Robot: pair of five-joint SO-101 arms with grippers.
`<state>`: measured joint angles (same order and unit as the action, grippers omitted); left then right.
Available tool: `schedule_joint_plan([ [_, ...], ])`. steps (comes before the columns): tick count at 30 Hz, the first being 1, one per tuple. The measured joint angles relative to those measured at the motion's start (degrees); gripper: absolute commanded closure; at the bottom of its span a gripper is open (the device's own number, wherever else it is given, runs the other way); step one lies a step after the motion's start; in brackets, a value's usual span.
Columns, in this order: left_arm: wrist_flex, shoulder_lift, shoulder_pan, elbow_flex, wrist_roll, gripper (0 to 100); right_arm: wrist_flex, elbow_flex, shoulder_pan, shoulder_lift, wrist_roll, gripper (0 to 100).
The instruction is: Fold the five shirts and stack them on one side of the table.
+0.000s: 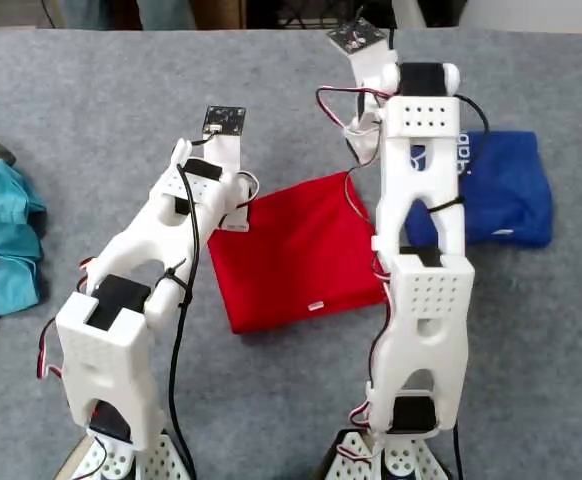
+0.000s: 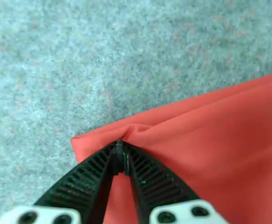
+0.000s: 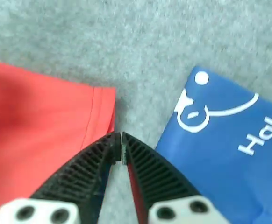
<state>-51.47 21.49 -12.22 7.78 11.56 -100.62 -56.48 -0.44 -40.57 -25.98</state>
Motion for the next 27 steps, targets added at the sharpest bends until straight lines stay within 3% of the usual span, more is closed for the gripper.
schedule_joint_plan([
  [5, 0.0, 0.0, 0.0, 0.0, 0.0, 97, 0.1, 24.0, -2.6, 17.4, -0.3, 98.4],
  [9, 0.0, 0.0, 0.0, 0.0, 0.0, 97, 6.3, 48.6, -3.4, 32.4, -0.3, 98.4],
  [14, 0.0, 0.0, 0.0, 0.0, 0.0, 97, 20.5, 77.0, -3.6, 46.2, -0.6, 98.4],
  [19, 0.0, 0.0, 0.0, 0.0, 0.0, 97, 38.5, 100.6, 0.0, 49.3, -0.5, 98.4],
  [22, 0.0, 0.0, 0.2, 0.0, 0.0, 97, 48.6, 108.3, 3.9, 50.3, -0.6, 98.4],
  [27, 0.0, 0.0, 0.9, -0.4, 0.0, 97, 46.7, 107.6, 5.2, 52.7, -0.4, 98.4],
])
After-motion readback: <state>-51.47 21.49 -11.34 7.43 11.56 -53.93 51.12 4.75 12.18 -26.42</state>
